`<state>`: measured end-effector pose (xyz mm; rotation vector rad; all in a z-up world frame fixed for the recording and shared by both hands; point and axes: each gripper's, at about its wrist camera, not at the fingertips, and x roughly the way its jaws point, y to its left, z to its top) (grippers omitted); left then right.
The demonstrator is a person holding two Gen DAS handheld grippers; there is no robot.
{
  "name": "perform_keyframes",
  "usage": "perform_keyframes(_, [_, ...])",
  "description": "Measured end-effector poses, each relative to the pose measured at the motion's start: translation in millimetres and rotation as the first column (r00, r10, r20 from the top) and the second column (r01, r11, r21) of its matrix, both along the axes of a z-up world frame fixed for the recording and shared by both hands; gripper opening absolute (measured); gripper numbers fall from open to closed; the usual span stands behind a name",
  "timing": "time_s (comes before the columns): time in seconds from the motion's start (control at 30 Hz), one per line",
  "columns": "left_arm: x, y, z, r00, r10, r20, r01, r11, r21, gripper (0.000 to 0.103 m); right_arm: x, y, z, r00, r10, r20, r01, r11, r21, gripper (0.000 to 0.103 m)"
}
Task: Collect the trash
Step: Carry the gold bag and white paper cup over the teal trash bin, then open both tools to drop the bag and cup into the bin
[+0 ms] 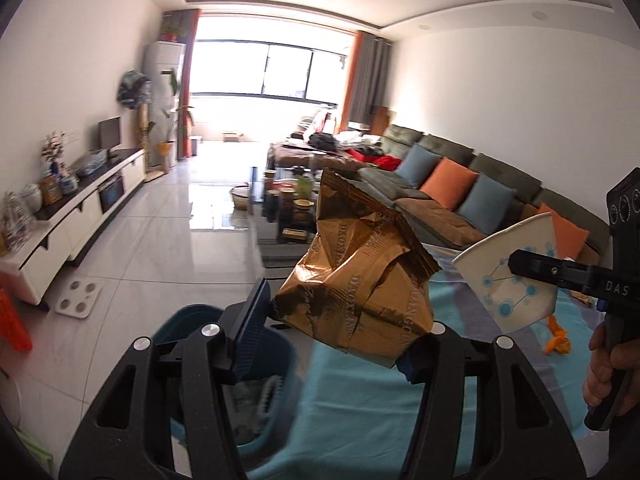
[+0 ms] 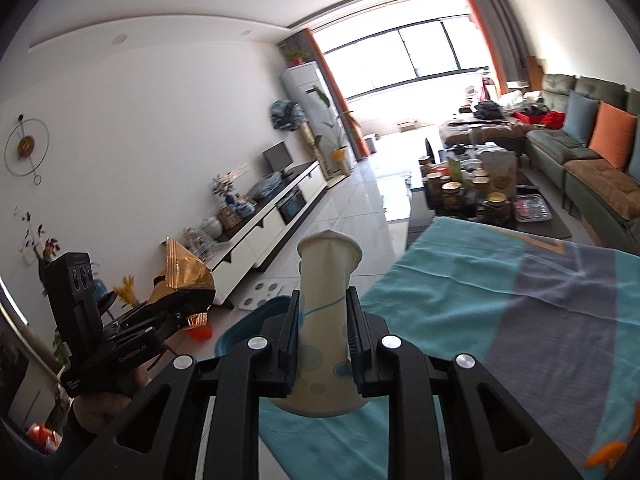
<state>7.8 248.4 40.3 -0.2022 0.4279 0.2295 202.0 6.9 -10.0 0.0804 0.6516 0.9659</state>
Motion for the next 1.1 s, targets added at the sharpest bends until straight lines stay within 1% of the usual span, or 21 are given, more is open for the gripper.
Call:
perform_keyframes(0.17, [-34, 47, -2, 0.996, 0.09, -0.001, -0.09, 0.996, -0.012, 0.054, -9, 51, -1, 0.996, 0.086, 0.001, -0.086, 0.996, -0.026, 0.019])
perform_keyframes(0.3, [-59, 77, -7, 0.99, 0.139, -0.012, -0.14, 0.99, -0.022, 0.054, -15, 90, -4, 0.989, 0.149, 0.002, -0.148, 0.988, -0.052, 0.019])
perform_keyframes(0.43, [-77, 105, -22, 0.985, 0.165, -0.053, -0.167, 0.985, -0.041, 0.054, -19, 129, -16, 0.98, 0.198, -0.013, -0.198, 0.975, -0.096, 0.019])
perform_keyframes(0.53, [-79, 120, -40, 0.979, 0.175, -0.108, -0.183, 0.981, -0.064, 0.055, -16, 155, -27, 0.974, 0.224, -0.027, -0.226, 0.964, -0.141, 0.019])
perform_keyframes(0.63, [-66, 125, -62, 0.97, 0.181, -0.165, -0.196, 0.978, -0.075, 0.055, -12, 187, -45, 0.968, 0.246, -0.05, -0.251, 0.947, -0.202, 0.019])
perform_keyframes(0.67, [-47, 123, -72, 0.968, 0.18, -0.177, -0.197, 0.977, -0.081, 0.055, -11, 195, -50, 0.966, 0.251, -0.058, -0.257, 0.941, -0.219, 0.019])
perform_keyframes(0.73, [-35, 130, -88, 0.957, 0.188, -0.221, -0.21, 0.974, -0.083, 0.055, -6, 212, -64, 0.964, 0.256, -0.074, -0.266, 0.929, -0.257, 0.019])
perform_keyframes(0.8, [-13, 132, -102, 0.947, 0.197, -0.252, -0.226, 0.97, -0.092, 0.055, -1, 225, -78, 0.963, 0.253, -0.096, -0.27, 0.918, -0.291, 0.019])
perform_keyframes(1.0, [27, 134, -138, 0.913, 0.215, -0.347, -0.258, 0.963, -0.083, 0.055, 14, 251, -109, 0.962, 0.229, -0.151, -0.269, 0.89, -0.368, 0.019])
perform_keyframes(1.1, [42, 137, -151, 0.899, 0.214, -0.382, -0.262, 0.962, -0.078, 0.055, 15, 260, -118, 0.961, 0.227, -0.156, -0.272, 0.876, -0.399, 0.019])
